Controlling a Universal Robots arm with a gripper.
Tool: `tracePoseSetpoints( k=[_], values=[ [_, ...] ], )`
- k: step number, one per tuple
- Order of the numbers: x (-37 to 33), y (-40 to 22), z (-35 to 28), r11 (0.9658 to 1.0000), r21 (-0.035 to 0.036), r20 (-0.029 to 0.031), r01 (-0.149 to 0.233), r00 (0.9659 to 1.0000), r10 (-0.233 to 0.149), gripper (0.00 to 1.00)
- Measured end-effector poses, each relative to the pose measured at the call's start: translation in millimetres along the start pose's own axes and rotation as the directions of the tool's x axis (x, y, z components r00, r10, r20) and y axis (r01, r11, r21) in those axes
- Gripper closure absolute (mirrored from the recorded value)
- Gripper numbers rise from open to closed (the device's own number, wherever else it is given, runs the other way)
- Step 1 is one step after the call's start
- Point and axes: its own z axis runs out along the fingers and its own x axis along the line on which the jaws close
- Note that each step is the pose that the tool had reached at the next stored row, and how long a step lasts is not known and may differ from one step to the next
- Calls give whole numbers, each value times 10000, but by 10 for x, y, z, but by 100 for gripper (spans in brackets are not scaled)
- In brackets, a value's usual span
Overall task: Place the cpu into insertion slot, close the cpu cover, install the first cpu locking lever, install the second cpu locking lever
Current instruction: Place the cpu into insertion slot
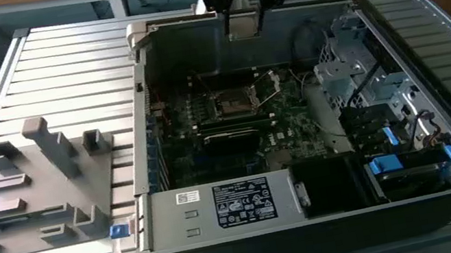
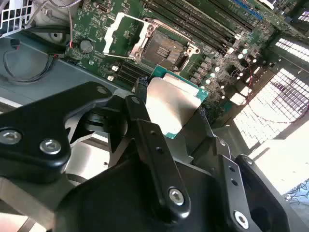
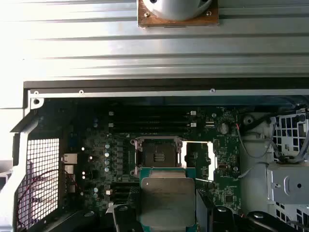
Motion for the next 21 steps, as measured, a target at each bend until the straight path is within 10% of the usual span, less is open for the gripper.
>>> tracePoseSetpoints(
  k=[21],
  values=[
    [0, -2, 22, 10000, 2, 0, 0, 10000, 0, 46]
  ],
)
